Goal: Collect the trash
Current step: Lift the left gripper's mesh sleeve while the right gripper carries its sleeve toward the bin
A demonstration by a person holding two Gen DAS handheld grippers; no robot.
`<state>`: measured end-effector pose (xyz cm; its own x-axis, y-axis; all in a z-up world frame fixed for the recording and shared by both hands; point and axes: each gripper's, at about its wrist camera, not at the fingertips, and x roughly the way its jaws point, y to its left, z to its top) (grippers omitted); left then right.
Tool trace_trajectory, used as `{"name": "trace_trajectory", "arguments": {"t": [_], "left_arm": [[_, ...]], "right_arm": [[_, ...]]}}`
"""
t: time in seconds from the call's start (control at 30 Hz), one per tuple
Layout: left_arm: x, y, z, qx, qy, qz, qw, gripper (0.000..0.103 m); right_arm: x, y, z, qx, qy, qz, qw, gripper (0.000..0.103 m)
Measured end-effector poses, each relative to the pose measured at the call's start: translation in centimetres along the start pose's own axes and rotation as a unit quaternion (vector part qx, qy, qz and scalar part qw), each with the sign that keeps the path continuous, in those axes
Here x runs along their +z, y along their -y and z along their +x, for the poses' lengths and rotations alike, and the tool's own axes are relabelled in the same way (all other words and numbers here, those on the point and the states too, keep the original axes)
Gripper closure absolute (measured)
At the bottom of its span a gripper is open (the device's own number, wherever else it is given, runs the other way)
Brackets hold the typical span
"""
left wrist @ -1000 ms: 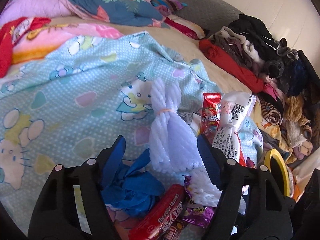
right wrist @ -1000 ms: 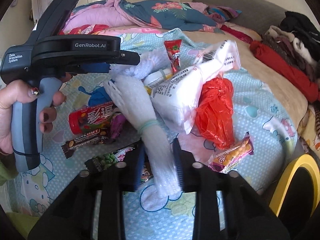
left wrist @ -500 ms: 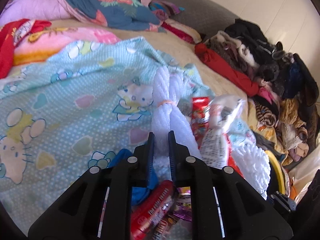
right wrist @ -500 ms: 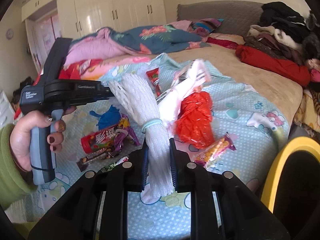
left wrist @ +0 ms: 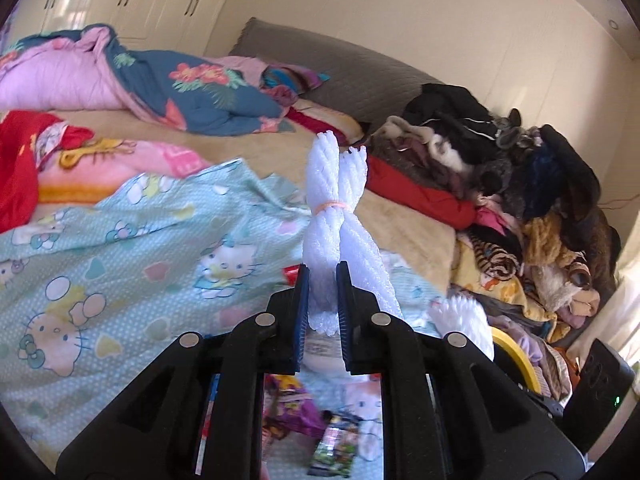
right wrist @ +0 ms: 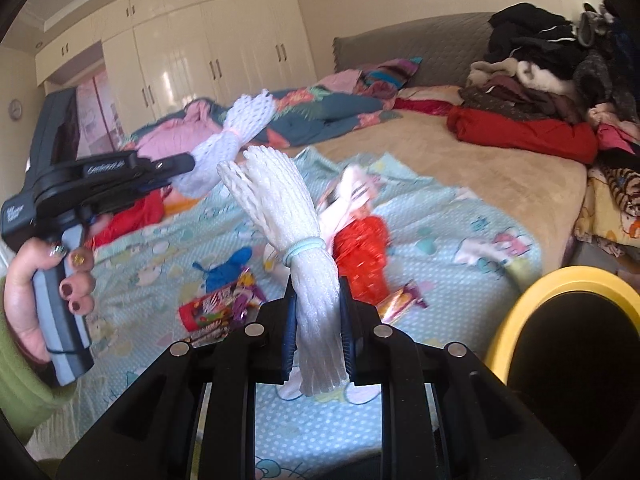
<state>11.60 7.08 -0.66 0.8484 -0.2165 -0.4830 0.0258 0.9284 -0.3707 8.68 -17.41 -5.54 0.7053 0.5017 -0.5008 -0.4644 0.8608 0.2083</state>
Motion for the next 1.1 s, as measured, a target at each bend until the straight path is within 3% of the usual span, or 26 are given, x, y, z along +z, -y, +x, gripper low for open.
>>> {"name": "trace_trajectory", "arguments": {"t": [0.37, 1.1], "left_arm": [[-1.2, 5.8, -0.3, -0.050, -0.005, 0.040, 0.9980, 0.095], [-4.9, 13.4, 0.5, -0.105, -0.045, 0.104, 0.9880, 0.095]], "right_arm": [[0.7, 4.4, -4.3, -0.044, 0.028, 0.045, 0.998, 0.085], [0.7, 12.8, -9.7, -0.130, 0.061, 0.124, 0.982, 0.085]]}}
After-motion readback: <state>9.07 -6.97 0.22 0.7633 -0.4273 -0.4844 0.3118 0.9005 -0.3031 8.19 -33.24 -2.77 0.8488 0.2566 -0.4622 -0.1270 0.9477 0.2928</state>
